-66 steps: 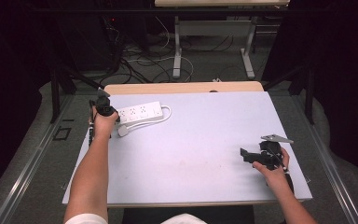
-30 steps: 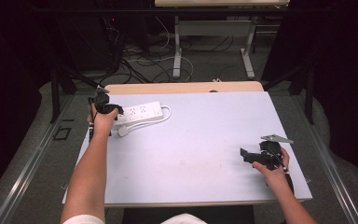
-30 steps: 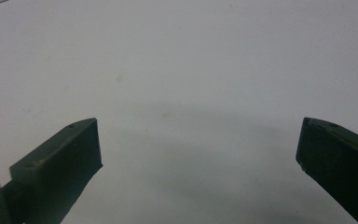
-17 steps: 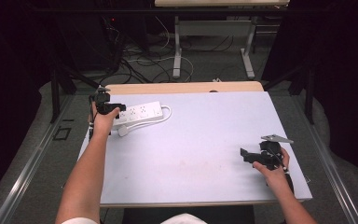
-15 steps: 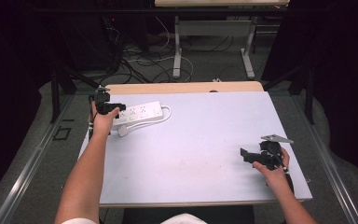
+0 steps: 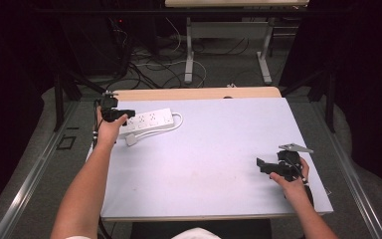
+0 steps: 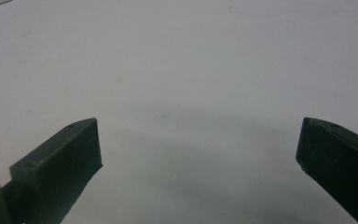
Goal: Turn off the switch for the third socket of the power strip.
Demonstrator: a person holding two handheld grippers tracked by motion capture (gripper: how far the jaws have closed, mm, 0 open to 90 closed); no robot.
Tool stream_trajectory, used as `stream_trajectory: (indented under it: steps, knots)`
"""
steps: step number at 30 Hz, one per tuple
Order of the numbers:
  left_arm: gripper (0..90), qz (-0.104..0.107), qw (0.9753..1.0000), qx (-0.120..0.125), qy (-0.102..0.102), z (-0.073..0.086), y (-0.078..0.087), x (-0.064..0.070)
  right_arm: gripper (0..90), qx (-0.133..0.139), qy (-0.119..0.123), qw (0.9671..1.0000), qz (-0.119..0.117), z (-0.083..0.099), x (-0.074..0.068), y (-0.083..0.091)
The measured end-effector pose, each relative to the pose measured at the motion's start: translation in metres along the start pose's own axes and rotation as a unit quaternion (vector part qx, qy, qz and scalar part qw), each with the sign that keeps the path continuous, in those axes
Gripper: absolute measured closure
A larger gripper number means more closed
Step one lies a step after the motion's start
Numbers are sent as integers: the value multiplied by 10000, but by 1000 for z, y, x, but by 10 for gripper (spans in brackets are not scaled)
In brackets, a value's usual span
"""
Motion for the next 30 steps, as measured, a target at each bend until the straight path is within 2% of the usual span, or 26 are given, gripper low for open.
stream_trajectory:
  steps: [1, 4, 7, 10, 13, 16, 19, 24, 30]
  knots:
    - [164, 2, 10000, -12, -66, 0, 2, 0, 0, -1, 7, 10000, 4, 0, 0, 0]
    - [146, 45, 9999, 119, -60, -2, 5, 3, 0, 1, 8, 10000, 4, 0, 0, 0]
    - [60, 91, 9997, 192, -79, -3, 9, 5, 0, 10, 14, 10000, 1, 0, 0, 0]
    - [4, 233, 9994, 230, -56, -4, 13, 7, 0, 8, 19, 10000, 12, 0, 0, 0]
    - [3, 264, 9991, 316, -40, -4, 17, 9, 0, 13, 24, 10000, 9, 0, 0, 1]
    - [3, 403, 9985, 373, -8, -5, 23, 13, 0, 10, 12, 10000, -1, 0, 0, 0]
    - [3, 571, 9973, 444, -130, -6, 30, 18, 0, 12, 14, 10000, -3, 0, 0, 0]
    - [3, 642, 9960, 577, -243, -5, 40, 27, 0, 10, 16, 10000, 4, 0, -1, 0]
    - [3, 847, 9935, 667, -360, -3, 53, 38, 0, 22, 21, 10000, 4, -1, -1, 1]
Point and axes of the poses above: each handheld gripper's, and its own axes: y roughly backward along the jaws, z roughly out of its underside, x roughly to its right, the point moved 7 cm from there along -y, roughly forward along the jaws, and after that the axes turned 15 degrees about -z, right-handed, at the moved point
